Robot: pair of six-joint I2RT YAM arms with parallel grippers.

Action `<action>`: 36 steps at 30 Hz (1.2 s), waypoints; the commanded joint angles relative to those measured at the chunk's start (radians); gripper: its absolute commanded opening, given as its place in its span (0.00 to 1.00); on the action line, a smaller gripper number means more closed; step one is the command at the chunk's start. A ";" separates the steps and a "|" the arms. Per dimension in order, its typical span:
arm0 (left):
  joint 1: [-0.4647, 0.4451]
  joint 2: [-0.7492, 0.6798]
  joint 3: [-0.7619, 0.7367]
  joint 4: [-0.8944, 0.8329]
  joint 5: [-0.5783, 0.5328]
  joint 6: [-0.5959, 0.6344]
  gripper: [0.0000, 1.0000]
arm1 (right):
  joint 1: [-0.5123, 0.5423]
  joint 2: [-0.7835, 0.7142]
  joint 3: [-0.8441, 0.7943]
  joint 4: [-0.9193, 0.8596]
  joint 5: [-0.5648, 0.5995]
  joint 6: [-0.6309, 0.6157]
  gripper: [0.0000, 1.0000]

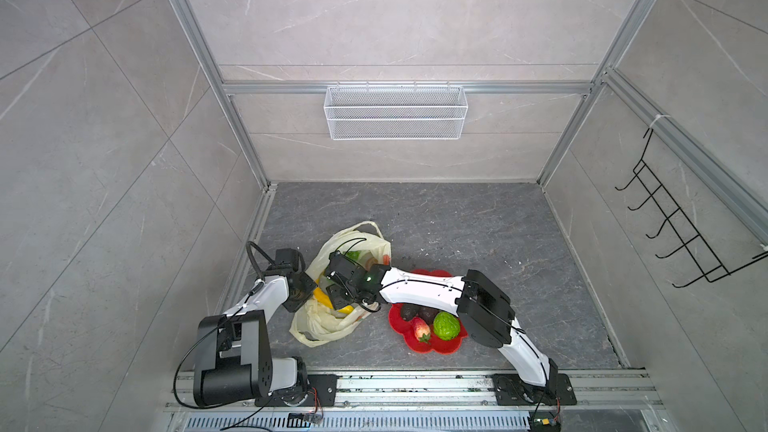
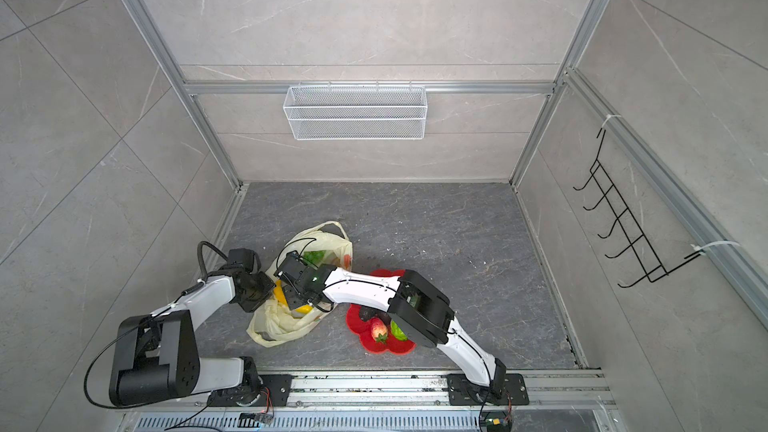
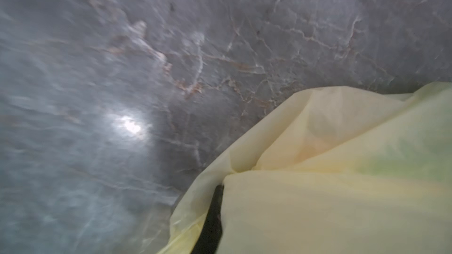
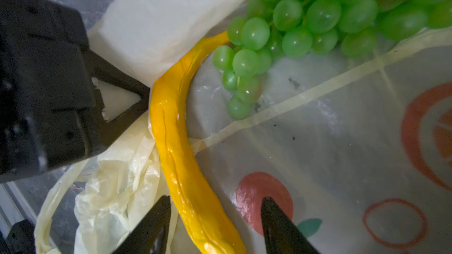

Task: Take the fake fruits out of the plastic bag
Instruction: 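Move right gripper to the banana while left gripper pulls bag edge closer, then lower the right gripper into the bag and grasp the yellow banana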

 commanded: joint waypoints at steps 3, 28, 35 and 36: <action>-0.056 0.041 0.030 0.066 0.110 0.031 0.03 | -0.023 0.028 0.052 -0.044 -0.018 -0.033 0.59; -0.065 0.042 0.028 0.118 0.061 0.081 0.00 | -0.066 0.240 0.343 -0.223 -0.096 -0.281 0.48; -0.065 0.019 0.011 0.154 0.077 0.090 0.00 | -0.067 0.242 0.353 -0.233 -0.096 -0.300 0.44; -0.065 0.017 0.008 0.157 0.076 0.091 0.00 | -0.067 0.239 0.352 -0.236 -0.095 -0.302 0.42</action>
